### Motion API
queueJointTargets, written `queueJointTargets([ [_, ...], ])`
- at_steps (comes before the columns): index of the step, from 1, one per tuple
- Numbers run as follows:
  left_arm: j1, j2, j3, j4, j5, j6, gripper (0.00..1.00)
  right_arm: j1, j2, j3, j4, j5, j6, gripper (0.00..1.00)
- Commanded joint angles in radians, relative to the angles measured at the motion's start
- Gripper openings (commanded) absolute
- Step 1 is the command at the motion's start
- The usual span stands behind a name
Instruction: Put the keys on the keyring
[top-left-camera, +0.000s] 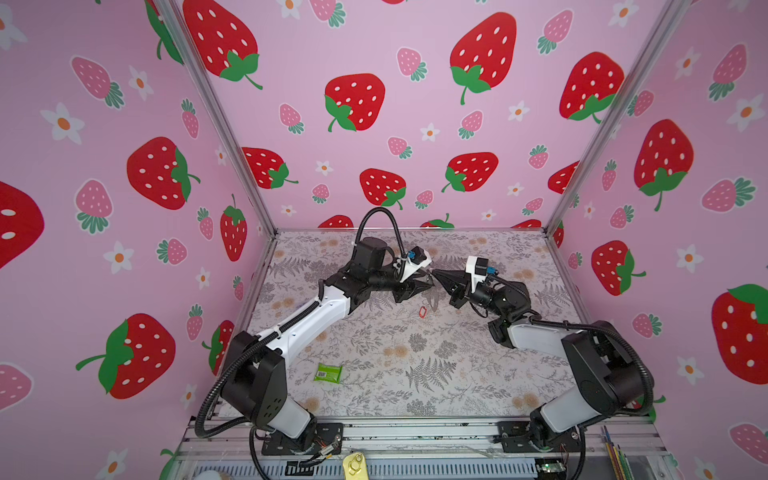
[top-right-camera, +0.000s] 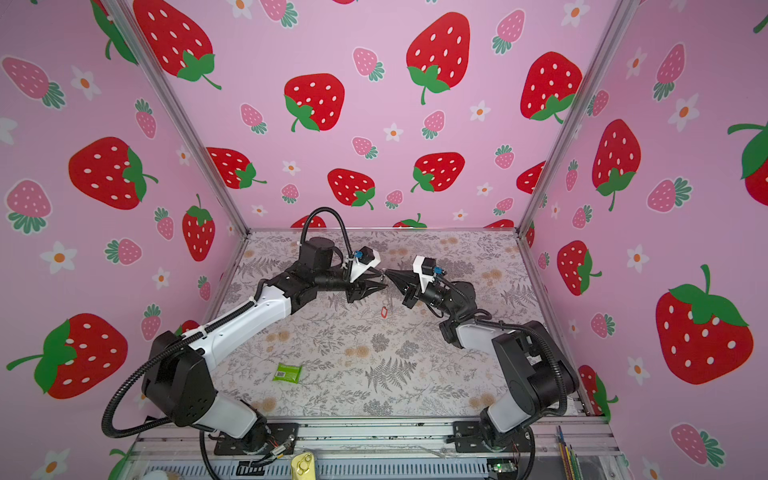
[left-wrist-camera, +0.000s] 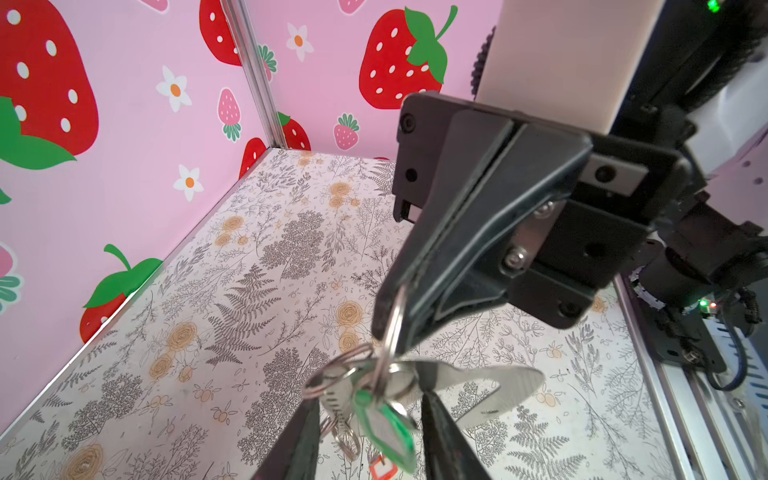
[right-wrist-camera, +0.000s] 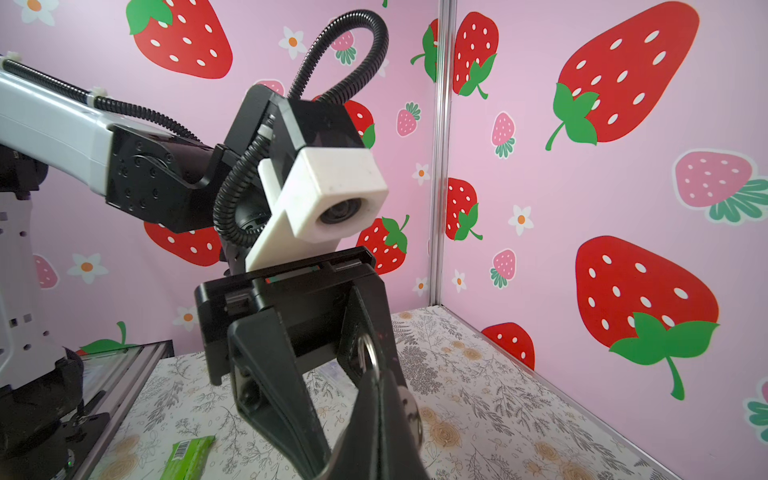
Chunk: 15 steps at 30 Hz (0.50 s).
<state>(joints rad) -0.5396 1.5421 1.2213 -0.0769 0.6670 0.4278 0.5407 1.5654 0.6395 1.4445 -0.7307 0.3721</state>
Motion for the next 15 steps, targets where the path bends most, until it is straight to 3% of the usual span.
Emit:
queueJointTargets([
  [1, -0.015, 0.009, 0.005, 0.035, -0.007, -0.006, 0.42, -0.001, 0.004, 0.033, 0.182, 0.018, 0.005, 0.0],
  [10, -0.02, -0.001, 0.001, 0.048, -0.049, -0.007, 0.21, -0.003, -0.004, 0.023, 0.162, 0.024, -0.008, 0.0],
  [15, -0.02, -0.014, 0.037, -0.075, -0.038, 0.075, 0.01, -0.02, -0.016, 0.016, 0.146, 0.011, -0.018, 0.0],
])
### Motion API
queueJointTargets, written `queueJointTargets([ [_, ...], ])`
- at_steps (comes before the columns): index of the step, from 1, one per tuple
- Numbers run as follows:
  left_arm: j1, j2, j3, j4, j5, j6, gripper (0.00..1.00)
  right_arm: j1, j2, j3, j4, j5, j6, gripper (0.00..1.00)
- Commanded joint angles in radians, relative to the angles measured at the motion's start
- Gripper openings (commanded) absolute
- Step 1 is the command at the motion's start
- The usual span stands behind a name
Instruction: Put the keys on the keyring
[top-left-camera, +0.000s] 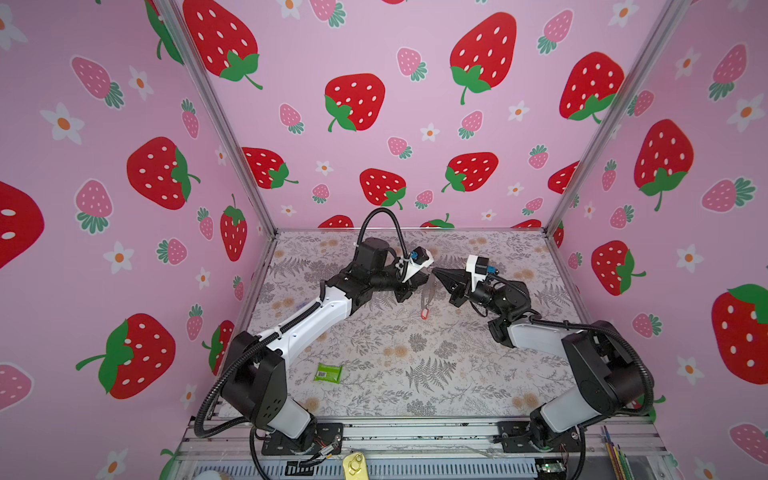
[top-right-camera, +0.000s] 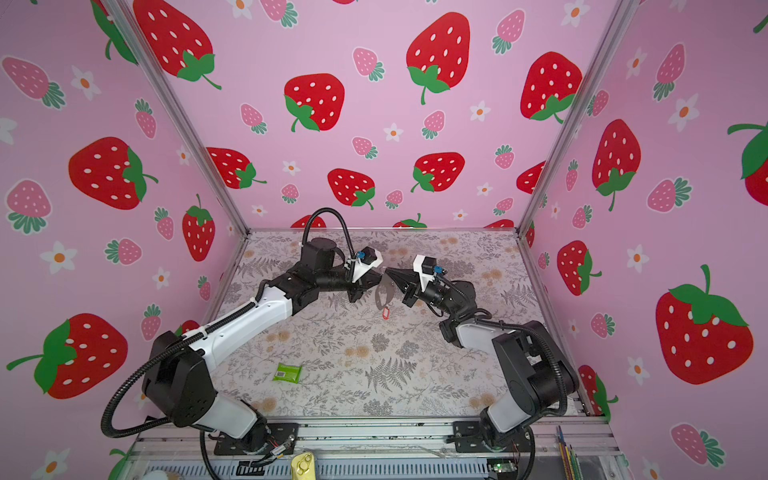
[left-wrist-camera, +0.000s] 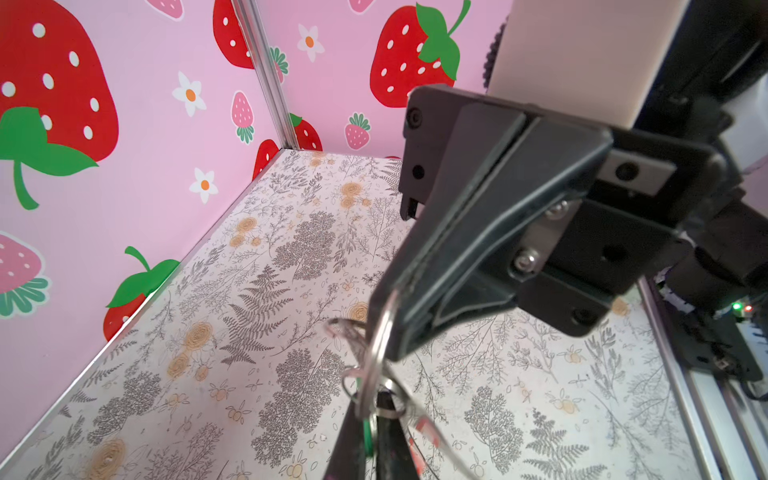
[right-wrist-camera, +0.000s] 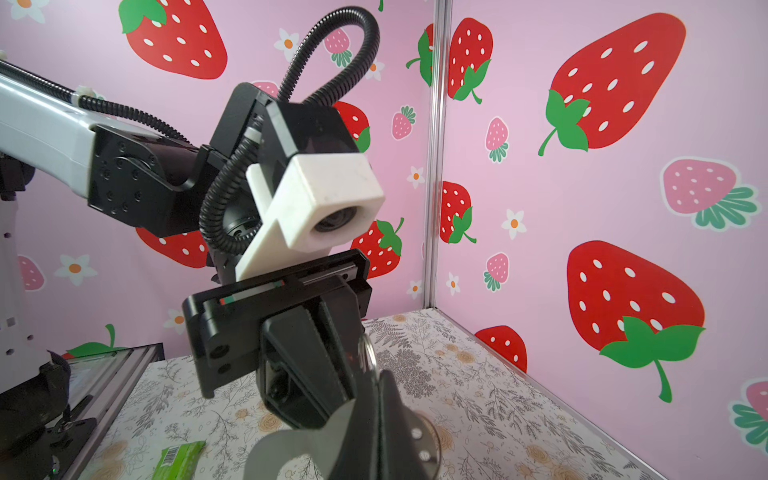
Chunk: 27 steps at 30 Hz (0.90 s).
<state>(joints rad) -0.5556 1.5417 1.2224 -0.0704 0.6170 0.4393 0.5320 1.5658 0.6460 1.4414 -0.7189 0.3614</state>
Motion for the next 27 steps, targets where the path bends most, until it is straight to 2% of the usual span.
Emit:
queueJointTargets([
  [1, -0.004, -0.012, 0.054, -0.123, 0.013, 0.091, 0.0, -0.013, -0.017, 0.01, 0.136, -0.014, -0.013, 0.0],
  [8, -0.004, 0.031, 0.226, -0.43, -0.014, 0.254, 0.0, -0.03, -0.05, 0.014, 0.007, -0.111, -0.083, 0.0],
  [17, -0.004, 0.076, 0.353, -0.595, -0.043, 0.326, 0.0, -0.041, -0.065, 0.016, -0.07, -0.179, -0.11, 0.0],
  [23, -0.004, 0.086, 0.415, -0.682, -0.014, 0.362, 0.0, -0.044, -0.098, 0.034, -0.285, -0.164, -0.254, 0.0],
  [27, -0.004, 0.105, 0.46, -0.757, -0.045, 0.392, 0.0, -0.053, -0.11, 0.042, -0.365, -0.152, -0.308, 0.0],
])
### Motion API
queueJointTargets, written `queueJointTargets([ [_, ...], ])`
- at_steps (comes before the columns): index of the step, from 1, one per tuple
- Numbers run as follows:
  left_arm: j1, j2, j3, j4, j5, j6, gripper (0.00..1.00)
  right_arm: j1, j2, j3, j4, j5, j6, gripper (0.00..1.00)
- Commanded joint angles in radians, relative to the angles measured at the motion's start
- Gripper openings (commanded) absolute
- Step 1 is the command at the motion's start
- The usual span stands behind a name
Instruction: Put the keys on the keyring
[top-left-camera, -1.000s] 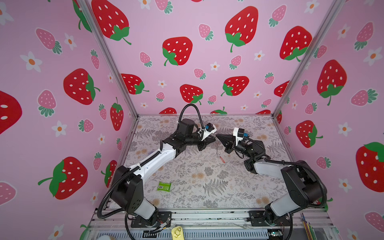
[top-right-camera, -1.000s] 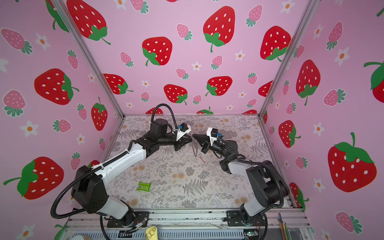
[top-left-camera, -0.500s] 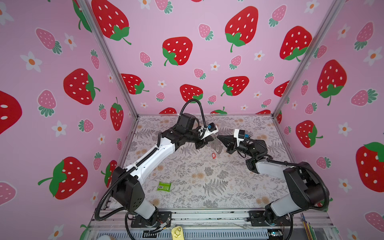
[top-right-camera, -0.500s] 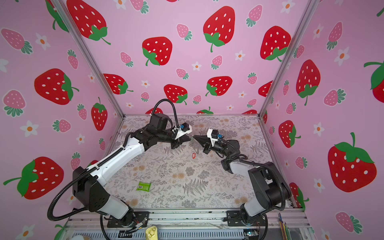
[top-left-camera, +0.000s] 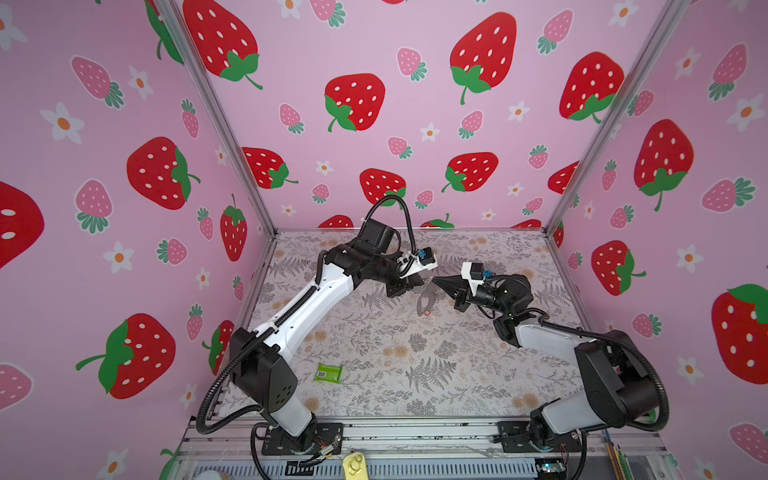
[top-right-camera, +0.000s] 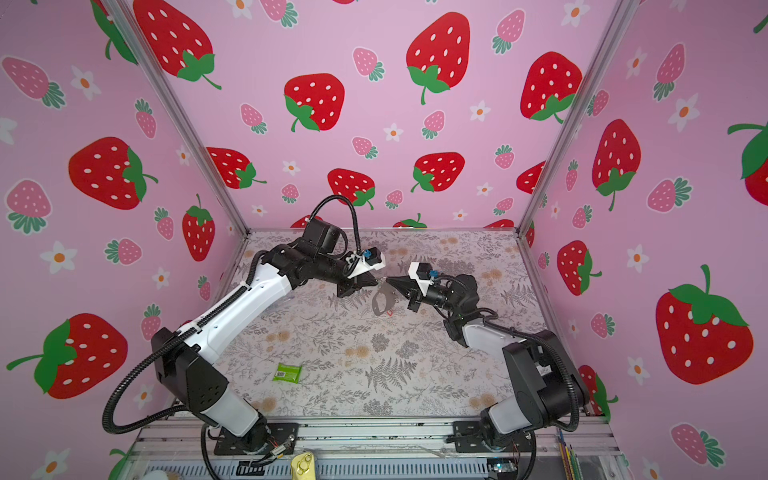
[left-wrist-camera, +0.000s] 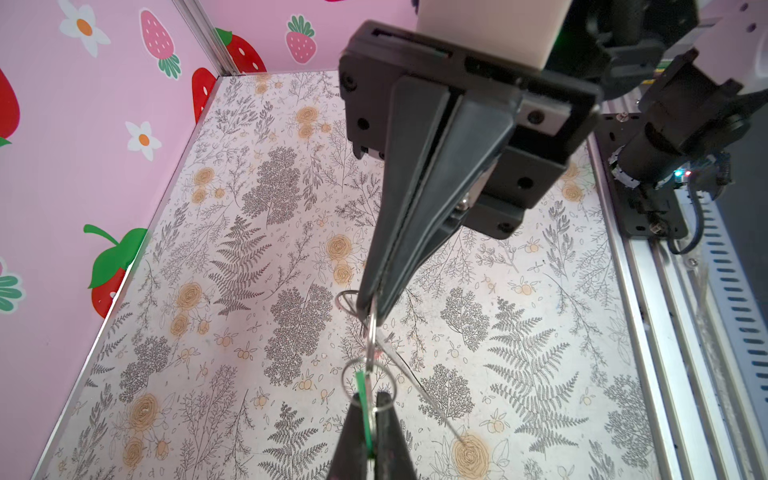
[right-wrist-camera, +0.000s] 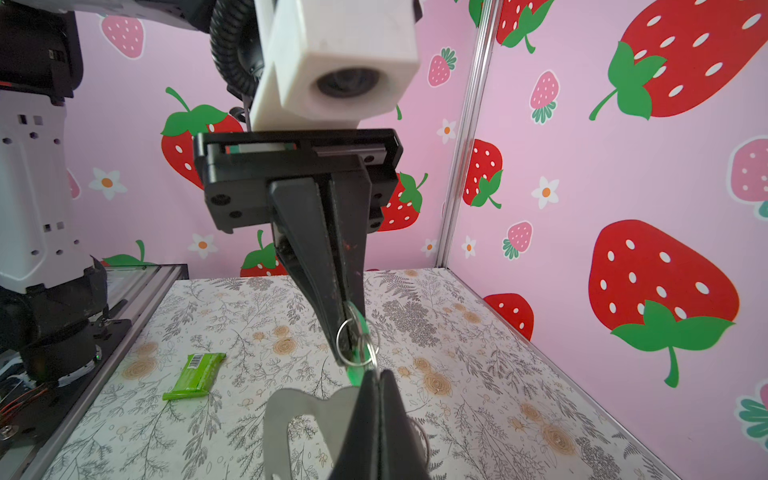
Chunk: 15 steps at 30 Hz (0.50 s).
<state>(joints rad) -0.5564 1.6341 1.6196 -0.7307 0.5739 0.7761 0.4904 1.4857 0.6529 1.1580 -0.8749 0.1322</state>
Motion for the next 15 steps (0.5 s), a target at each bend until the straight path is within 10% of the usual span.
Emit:
queueJointTargets([
  [1, -0.003, 0.016, 0.071, -0.109, -0.008, 0.059, 0.0, -0.013, -0.029, 0.041, -0.11, 0.004, -0.095, 0.0],
  [15, -0.045, 0.184, 0.306, -0.259, -0.124, 0.033, 0.0, -0.057, -0.047, 0.03, -0.26, 0.022, -0.186, 0.0],
])
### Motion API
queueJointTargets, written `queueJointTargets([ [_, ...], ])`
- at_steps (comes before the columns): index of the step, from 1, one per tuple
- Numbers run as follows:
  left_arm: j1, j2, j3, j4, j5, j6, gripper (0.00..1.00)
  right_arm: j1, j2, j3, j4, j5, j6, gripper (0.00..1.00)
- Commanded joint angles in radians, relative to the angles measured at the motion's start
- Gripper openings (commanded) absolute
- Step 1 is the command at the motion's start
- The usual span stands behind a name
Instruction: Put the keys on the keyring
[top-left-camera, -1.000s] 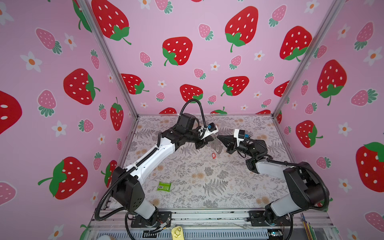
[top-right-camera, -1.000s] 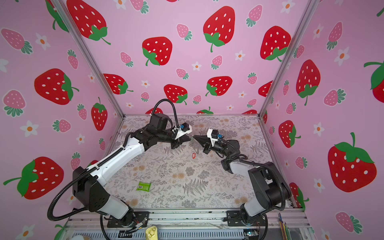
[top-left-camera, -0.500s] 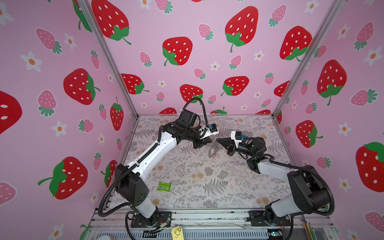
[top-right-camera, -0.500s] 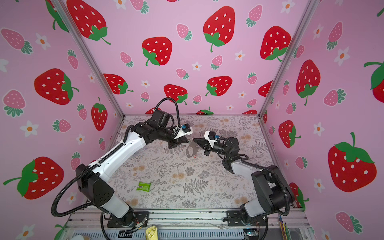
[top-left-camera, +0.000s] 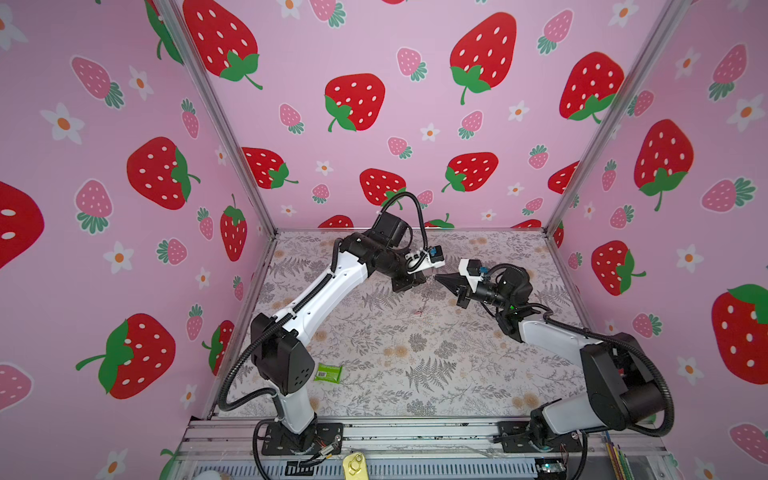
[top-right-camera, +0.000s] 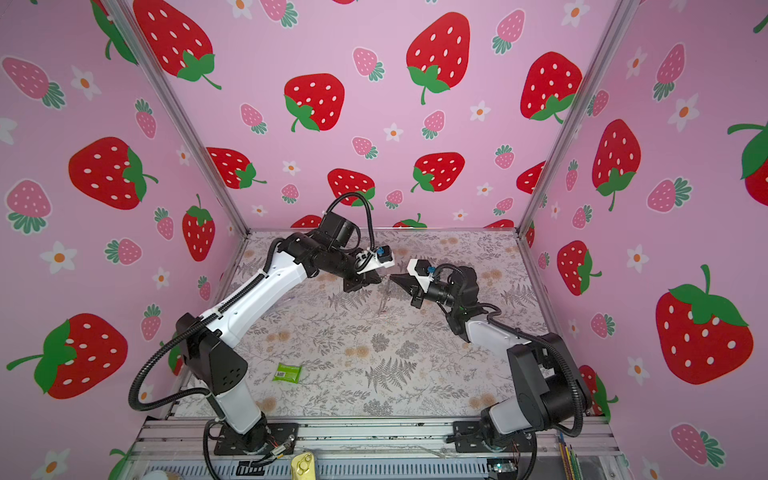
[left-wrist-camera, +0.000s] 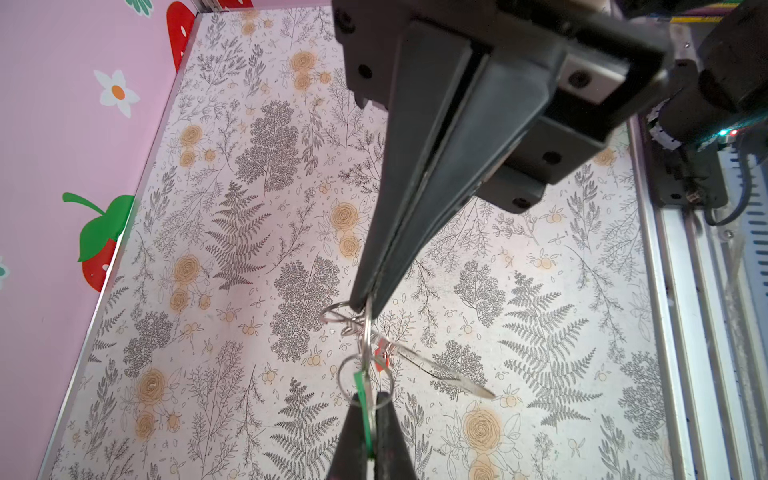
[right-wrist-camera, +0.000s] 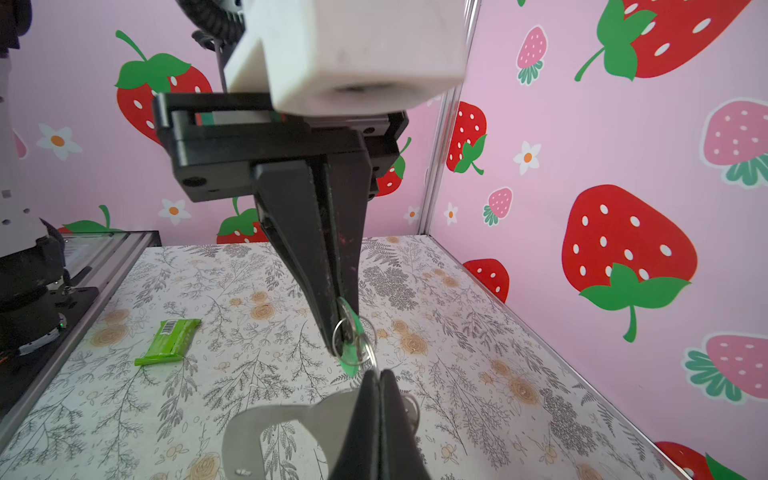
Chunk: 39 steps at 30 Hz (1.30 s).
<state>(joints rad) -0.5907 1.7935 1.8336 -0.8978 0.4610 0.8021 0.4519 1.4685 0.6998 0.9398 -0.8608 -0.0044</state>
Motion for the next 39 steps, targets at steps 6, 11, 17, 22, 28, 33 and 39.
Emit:
queueJointTargets([
  [6, -0.009, 0.053, 0.09, -0.092, -0.004, -0.011, 0.0, -0.05, -0.07, -0.088, 0.125, -0.023, 0.03, 0.0],
  [11, -0.016, 0.074, 0.13, -0.128, 0.0, 0.001, 0.0, -0.05, -0.086, -0.097, 0.123, -0.022, -0.002, 0.0],
  [17, -0.059, 0.11, 0.211, -0.198, 0.016, 0.037, 0.0, -0.043, -0.053, -0.106, 0.19, -0.048, 0.04, 0.0],
  [22, -0.067, 0.106, 0.249, -0.214, 0.033, 0.036, 0.0, -0.035, -0.047, -0.107, 0.13, -0.018, 0.015, 0.0],
  [28, -0.069, 0.111, 0.275, -0.228, 0.028, 0.032, 0.0, -0.035, -0.031, -0.112, 0.126, -0.02, 0.034, 0.0],
  [33, -0.065, 0.107, 0.291, -0.245, -0.053, 0.056, 0.0, -0.035, -0.052, -0.081, -0.042, -0.006, -0.057, 0.0],
  [39, -0.058, 0.13, 0.273, -0.219, -0.09, 0.028, 0.0, -0.053, -0.071, -0.084, -0.059, 0.069, -0.041, 0.19],
])
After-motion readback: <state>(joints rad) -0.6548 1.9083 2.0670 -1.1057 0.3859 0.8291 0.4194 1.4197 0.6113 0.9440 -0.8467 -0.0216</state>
